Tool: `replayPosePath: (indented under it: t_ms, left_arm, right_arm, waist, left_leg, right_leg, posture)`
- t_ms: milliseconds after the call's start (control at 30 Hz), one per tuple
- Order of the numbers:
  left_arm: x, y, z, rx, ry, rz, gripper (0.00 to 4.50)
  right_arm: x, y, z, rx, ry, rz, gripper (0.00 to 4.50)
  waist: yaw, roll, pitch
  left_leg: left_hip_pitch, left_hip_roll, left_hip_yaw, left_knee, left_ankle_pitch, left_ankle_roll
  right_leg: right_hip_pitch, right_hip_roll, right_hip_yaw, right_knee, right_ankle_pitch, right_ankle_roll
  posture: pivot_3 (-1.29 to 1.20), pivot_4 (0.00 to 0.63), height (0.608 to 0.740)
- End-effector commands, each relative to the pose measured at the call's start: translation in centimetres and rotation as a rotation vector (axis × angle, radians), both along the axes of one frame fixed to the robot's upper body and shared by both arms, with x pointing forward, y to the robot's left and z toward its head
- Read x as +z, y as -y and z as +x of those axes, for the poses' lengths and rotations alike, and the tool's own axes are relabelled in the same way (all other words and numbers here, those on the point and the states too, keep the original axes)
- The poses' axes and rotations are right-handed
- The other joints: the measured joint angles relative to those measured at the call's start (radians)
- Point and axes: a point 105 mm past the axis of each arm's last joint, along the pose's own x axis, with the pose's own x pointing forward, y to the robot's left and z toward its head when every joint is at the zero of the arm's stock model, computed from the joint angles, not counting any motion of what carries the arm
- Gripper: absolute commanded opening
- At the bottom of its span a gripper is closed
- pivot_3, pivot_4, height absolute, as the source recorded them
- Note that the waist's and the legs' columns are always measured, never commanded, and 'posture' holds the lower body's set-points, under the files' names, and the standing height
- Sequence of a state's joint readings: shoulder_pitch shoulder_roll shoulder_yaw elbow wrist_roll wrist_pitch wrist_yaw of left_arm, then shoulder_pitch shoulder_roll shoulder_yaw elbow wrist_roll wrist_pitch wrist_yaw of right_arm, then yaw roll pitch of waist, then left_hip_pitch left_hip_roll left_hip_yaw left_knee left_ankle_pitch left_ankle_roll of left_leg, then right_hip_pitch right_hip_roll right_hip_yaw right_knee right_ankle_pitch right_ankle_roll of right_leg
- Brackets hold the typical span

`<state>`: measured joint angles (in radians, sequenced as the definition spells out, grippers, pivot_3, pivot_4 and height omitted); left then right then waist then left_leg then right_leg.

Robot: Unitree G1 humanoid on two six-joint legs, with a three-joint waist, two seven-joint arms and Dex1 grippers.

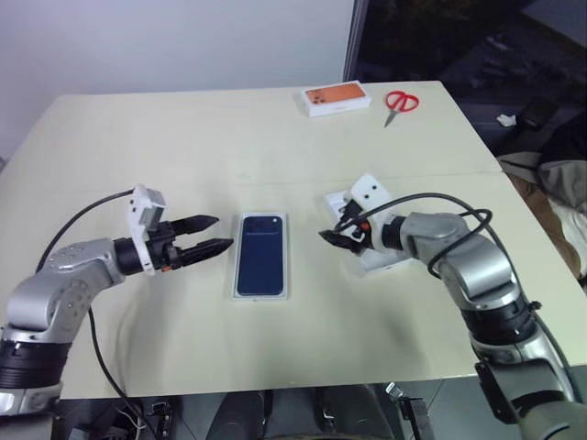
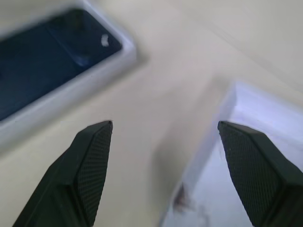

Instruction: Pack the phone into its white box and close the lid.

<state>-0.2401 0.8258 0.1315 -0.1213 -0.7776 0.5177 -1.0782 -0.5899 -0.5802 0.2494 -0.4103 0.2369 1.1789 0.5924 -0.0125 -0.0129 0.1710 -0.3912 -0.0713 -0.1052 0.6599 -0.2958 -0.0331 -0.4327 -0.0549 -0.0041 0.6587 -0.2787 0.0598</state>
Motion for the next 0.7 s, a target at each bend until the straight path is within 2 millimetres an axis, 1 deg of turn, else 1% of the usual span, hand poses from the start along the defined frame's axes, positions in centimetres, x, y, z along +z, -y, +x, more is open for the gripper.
replayPosePath:
  t_ms: [33, 100, 200, 267, 333, 467, 533, 700]
  left_arm:
    - [1.1, 0.1, -0.6, -0.064, 0.104, 0.029, 3.70]
    - [1.0, 0.3, -0.3, -0.056, 0.120, 0.039, 3.70]
    - [1.0, 0.7, 0.1, -0.044, 0.108, 0.008, 3.70]
    - [0.9, 1.1, 0.2, -0.039, 0.104, -0.009, 3.70]
    - [0.8, 1.3, 0.4, -0.035, 0.097, -0.013, 3.70]
    - [0.6, 1.5, 0.7, -0.018, 0.089, -0.019, 3.70]
    - [0.7, 1.6, 0.8, -0.004, 0.088, -0.027, 3.70]
    - [0.5, 1.5, 0.8, 0.016, 0.080, -0.036, 3.70]
  right_arm:
    - [1.2, 0.4, 0.2, -0.092, 0.015, 0.000, 3.75]
    - [1.1, 1.0, 0.4, -0.117, 0.019, -0.069, 3.75]
    - [1.9, 1.9, 1.5, -0.216, 0.024, -0.035, 3.75]
    - [1.8, 2.3, 1.7, -0.278, -0.039, 0.006, 3.75]
    - [1.3, 2.5, 1.5, -0.306, -0.117, -0.035, 3.75]
    - [1.6, 2.0, 1.8, -0.287, -0.215, -0.002, 3.75]
    - [1.8, 2.0, 1.9, -0.265, -0.223, -0.047, 3.75]
    - [0.9, 1.8, 2.2, -0.282, -0.306, -0.005, 3.75]
  waist:
    - [-0.001, 0.000, 0.000]
    - [0.001, 0.001, 0.001]
    - [0.002, 0.001, 0.001]
    - [0.001, 0.001, 0.001]
    - [0.001, 0.001, 0.001]
    - [-0.003, 0.001, 0.001]
    - [-0.002, 0.001, 0.001]
    - [-0.002, 0.001, 0.001]
  left_leg:
    - [0.000, 0.000, 0.000, 0.000, 0.000, 0.000]
    - [0.000, 0.000, 0.000, 0.001, -0.001, 0.002]
    - [0.000, -0.001, 0.000, 0.002, -0.003, 0.006]
    - [0.000, -0.001, 0.000, 0.002, -0.003, 0.006]
    - [0.000, -0.001, 0.000, 0.002, -0.003, 0.006]
    - [0.000, -0.001, 0.000, 0.002, -0.003, 0.006]
    - [0.000, -0.001, 0.000, 0.002, -0.003, 0.006]
    - [0.000, -0.001, 0.000, 0.002, -0.003, 0.007]
  right_leg:
    - [0.000, 0.000, 0.000, -0.001, 0.000, 0.000]
    - [0.001, -0.001, 0.000, -0.001, 0.000, 0.000]
    - [0.002, -0.001, -0.001, -0.001, 0.000, 0.000]
    - [0.002, -0.001, -0.001, -0.001, 0.000, 0.000]
    - [0.002, -0.001, -0.001, 0.000, 0.000, 0.000]
    - [0.002, -0.001, -0.001, -0.001, 0.000, 0.000]
    - [0.002, -0.001, -0.001, 0.000, 0.000, 0.000]
    - [0.002, -0.001, -0.001, 0.000, 0.000, 0.000]
  posture:
    - [0.00, 0.150, 0.740]
    - [0.00, 0.150, 0.740]
    - [0.00, 0.150, 0.740]
    - [0.00, 0.150, 0.740]
    - [0.00, 0.150, 0.740]
    - [0.00, 0.150, 0.740]
    - [0.00, 0.150, 0.740]
    - [0.00, 0.150, 0.740]
